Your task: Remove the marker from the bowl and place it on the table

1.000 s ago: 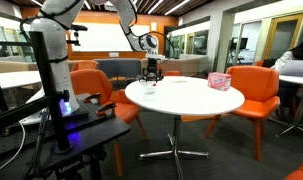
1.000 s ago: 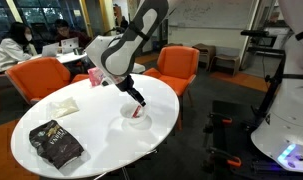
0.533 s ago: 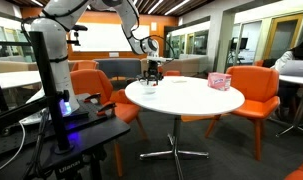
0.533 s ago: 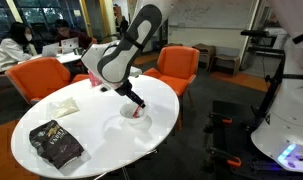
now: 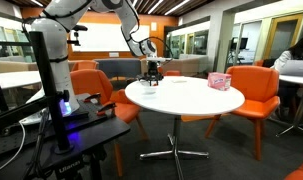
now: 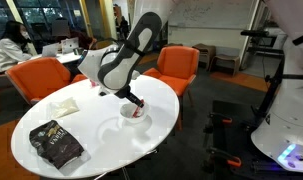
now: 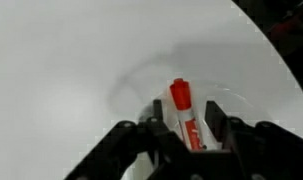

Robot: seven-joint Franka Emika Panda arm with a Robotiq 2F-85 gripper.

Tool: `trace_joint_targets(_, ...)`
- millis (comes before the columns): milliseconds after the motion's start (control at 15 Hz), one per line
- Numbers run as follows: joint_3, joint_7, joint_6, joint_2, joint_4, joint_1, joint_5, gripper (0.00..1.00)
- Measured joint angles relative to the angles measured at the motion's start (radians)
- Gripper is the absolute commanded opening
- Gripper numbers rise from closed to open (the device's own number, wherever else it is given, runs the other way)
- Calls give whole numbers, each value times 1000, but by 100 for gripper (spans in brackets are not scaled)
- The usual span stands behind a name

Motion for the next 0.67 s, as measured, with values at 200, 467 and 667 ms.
trace_joint_targets(200,0,0,0,3,1,7,-22,0)
trace_joint_targets(467,0,1,0,3,1,9,-40,5)
trace_joint_targets(667,0,4,0,1,2,9,-41,5)
